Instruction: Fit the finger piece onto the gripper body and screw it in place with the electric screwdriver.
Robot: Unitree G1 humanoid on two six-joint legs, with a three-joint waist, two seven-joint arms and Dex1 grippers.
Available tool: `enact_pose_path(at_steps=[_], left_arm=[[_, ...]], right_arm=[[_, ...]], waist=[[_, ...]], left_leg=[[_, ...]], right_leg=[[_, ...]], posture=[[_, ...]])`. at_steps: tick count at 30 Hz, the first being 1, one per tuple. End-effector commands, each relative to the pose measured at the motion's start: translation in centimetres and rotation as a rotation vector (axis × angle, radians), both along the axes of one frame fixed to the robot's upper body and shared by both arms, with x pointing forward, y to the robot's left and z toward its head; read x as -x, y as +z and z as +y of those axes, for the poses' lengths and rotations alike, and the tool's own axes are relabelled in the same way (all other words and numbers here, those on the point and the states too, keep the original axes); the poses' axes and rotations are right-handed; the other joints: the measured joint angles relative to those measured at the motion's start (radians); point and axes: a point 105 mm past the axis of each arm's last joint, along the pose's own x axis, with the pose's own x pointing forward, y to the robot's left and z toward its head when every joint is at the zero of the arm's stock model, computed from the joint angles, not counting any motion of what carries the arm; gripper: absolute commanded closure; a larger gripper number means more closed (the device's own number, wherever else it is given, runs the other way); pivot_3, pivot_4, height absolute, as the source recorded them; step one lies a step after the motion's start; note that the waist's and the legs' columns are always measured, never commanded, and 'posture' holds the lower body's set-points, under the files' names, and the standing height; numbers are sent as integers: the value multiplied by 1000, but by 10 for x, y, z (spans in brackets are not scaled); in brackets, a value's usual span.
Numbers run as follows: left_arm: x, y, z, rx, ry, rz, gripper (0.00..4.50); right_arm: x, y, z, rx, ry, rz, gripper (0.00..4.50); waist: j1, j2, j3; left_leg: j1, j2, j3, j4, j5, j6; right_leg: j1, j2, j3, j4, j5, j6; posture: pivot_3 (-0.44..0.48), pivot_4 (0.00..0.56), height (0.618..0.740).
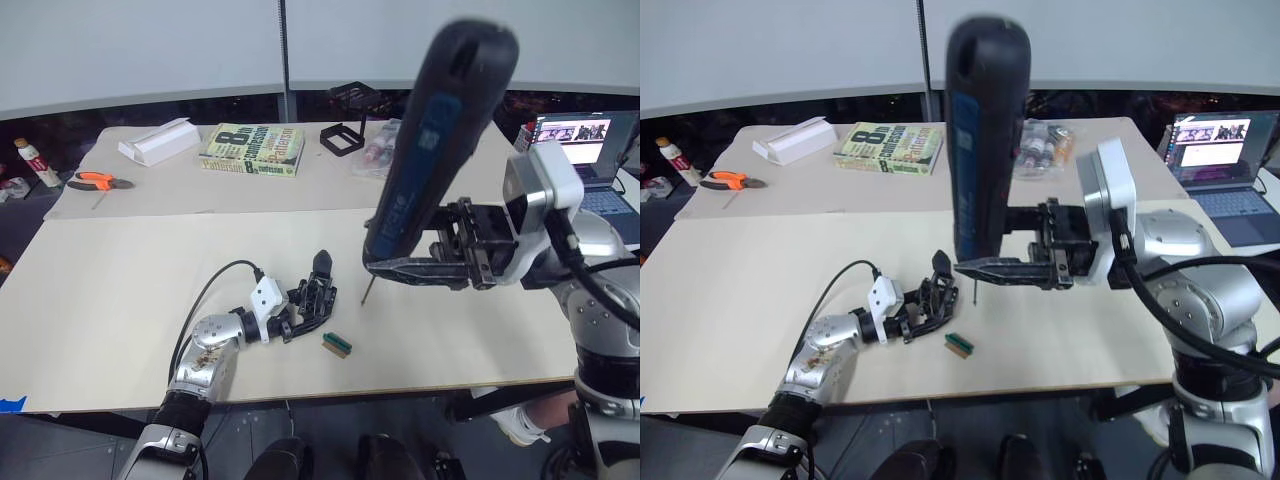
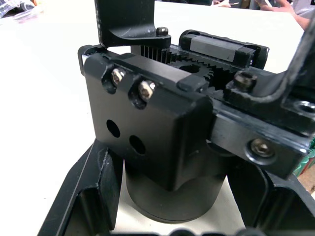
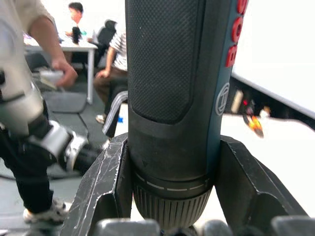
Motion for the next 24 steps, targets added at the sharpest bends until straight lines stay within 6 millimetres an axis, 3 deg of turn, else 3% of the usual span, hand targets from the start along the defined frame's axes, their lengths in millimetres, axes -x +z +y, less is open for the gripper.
enact_pose_path(at_steps=[1,14,24], left_arm=[[0,4,-8,9,-27,-9,2025],[-11,11,-28,29,-45,-35,2025],[-9,5,-26,23,-31,-21,2025]], right_arm=[[4,16,12,-33,48,-27,2566],[-10,31,57,-46,120,-78,2566],[-25,5,69,74,107,-90,2566]], waist=[[1,0,0],[4,0,0],[0,0,0]], left_leg=[[0,0,0,0,0,0],[-1,-1,0,1,0,0],[-1,-2,0,1,0,0]], right_leg=[[0,0,0,0,0,0],[-1,0,-1,1,0,0],[-2,0,-1,1,0,0]], posture=[[0,150,740],[0,150,740],[0,150,740]])
